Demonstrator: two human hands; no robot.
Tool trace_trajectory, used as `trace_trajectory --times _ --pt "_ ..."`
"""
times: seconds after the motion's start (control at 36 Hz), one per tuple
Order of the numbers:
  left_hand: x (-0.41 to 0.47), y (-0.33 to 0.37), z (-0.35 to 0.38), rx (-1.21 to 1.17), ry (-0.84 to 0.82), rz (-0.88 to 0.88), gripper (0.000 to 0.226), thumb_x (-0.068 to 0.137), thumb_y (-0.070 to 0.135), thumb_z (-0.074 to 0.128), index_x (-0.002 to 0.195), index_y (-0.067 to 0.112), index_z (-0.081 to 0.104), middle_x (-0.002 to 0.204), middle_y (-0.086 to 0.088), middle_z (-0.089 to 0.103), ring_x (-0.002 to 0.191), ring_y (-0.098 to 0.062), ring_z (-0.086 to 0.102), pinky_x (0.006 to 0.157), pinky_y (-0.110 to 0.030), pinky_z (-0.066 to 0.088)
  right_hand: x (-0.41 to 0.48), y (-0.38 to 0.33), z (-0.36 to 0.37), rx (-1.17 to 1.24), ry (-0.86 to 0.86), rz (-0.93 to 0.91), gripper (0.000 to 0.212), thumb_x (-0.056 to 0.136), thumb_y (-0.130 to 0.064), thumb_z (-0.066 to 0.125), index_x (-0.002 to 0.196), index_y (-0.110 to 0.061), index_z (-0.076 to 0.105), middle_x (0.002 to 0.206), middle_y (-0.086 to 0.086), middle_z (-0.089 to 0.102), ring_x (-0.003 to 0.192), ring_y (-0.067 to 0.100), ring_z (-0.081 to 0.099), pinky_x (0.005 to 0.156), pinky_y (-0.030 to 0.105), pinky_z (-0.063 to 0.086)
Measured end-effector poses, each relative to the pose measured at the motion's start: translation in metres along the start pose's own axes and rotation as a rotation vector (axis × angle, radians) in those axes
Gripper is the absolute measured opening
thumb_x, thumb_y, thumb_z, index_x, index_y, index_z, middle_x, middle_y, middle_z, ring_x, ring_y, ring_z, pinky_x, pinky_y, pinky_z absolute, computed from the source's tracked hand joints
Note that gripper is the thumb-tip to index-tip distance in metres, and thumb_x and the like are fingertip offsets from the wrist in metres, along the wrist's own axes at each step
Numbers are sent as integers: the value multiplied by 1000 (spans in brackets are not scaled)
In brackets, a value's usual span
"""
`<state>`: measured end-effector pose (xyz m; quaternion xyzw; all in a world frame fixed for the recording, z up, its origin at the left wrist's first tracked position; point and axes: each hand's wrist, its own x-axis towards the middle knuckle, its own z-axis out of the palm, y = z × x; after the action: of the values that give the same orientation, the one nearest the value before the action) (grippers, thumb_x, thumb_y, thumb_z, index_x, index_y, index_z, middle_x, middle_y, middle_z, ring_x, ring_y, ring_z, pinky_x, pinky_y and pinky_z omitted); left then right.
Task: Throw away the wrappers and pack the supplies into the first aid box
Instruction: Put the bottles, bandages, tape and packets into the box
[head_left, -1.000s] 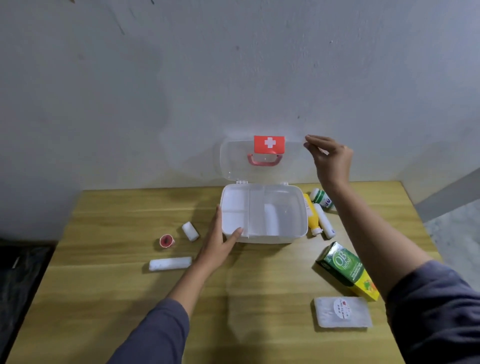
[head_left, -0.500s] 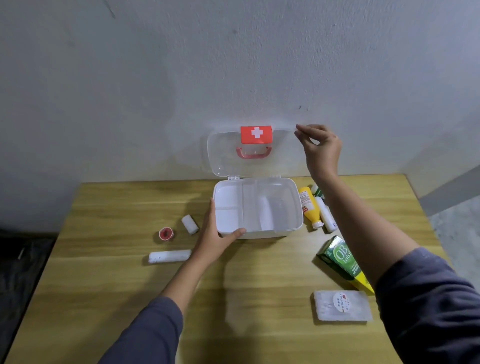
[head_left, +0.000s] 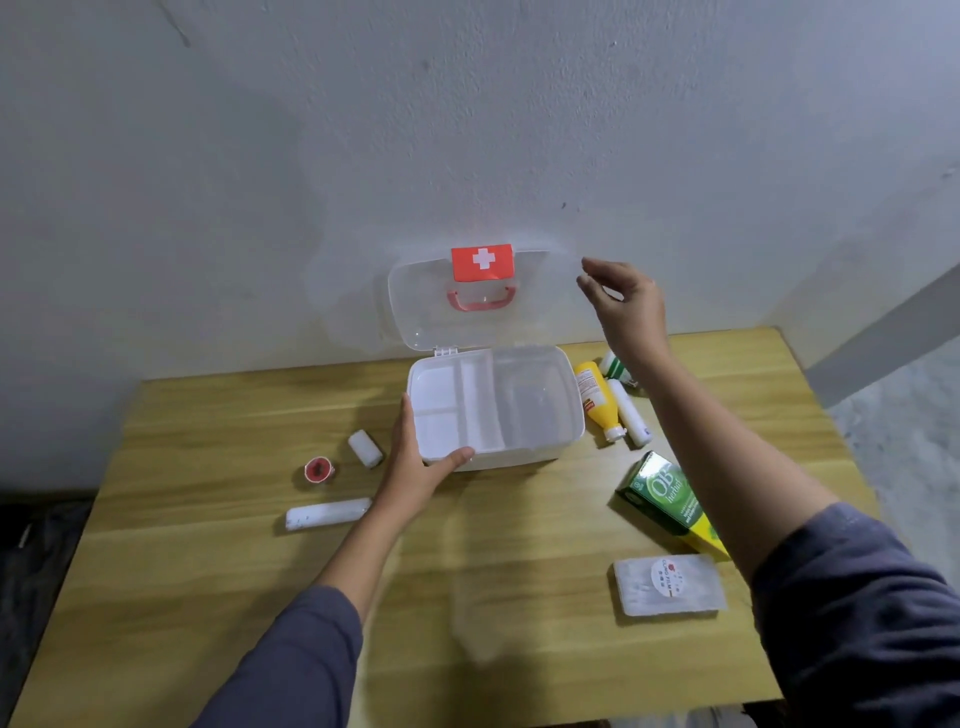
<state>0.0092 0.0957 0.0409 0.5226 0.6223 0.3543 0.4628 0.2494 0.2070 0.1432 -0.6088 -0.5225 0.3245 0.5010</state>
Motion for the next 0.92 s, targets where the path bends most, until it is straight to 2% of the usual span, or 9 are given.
trace_trajectory --times 0.06,0.14,0.28,0.39,0.47,0.58,0.72,0.81,0.92 --pt "0 -1 0 -2 3 18 101 73 29 76 143 37 4 143 16 20 132 -5 24 106 -29 28 -15 7 -13 0 -12 32 30 87 -12 63 115 -2 62 118 16 63 102 14 60 78 3 47" --pt "0 -1 1 9 15 25 100 73 27 77 139 43 3 140 13 23 131 -15 33 107 -37 34 -47 30 -34 -127 -51 91 34 84 -17 67 116 -7 62 118 12 63 106 18 60 92 26 50" --pt "1 -3 4 -7 26 41 99 73 24 77 140 40 7 138 11 26 127 -6 27 104 -32 32 -115 77 -66 -497 -159 141 48 79 -27 72 121 -13 56 122 7 58 118 22 49 91 25 35" --pt "0 -5 5 2 20 18 103 75 25 75 147 27 2 147 5 22 132 -11 23 104 -28 27 -144 105 -83 -745 -271 193 76 71 -30 78 133 -7 43 133 15 48 128 30 39 102 36 35" --pt "-1 -5 4 7 14 12 104 75 26 74 147 25 -1 154 0 15 136 -11 19 106 -28 24 -153 118 -87 -892 -320 261 82 68 -29 78 137 -11 37 136 12 45 125 29 42 96 39 41" --pt "-2 -3 3 17 9 15 104 75 27 74 147 25 -1 154 0 14 137 -11 18 106 -28 22 -148 113 -84 -895 -302 257 71 69 -20 73 132 -13 42 131 11 50 118 30 48 88 38 43" --pt "0 -5 2 24 6 -15 107 73 29 76 147 28 -2 155 -1 13 140 -17 17 112 -36 23 -126 74 -70 -756 -139 52 65 67 -22 75 126 -12 49 122 10 56 113 29 50 89 40 42" --pt "0 -6 1 19 -4 -35 110 71 35 77 147 29 -4 156 0 11 142 -19 15 114 -43 23 -106 51 -56 -734 -166 -68 70 66 -27 79 128 -13 49 124 9 56 114 32 50 92 41 39" --pt "0 -5 1 -31 -13 -45 109 71 34 78 146 34 0 154 4 19 138 -16 24 108 -38 31 -82 28 -34 -759 -273 -151 70 70 -41 74 131 -21 46 128 1 53 119 24 46 95 40 33"
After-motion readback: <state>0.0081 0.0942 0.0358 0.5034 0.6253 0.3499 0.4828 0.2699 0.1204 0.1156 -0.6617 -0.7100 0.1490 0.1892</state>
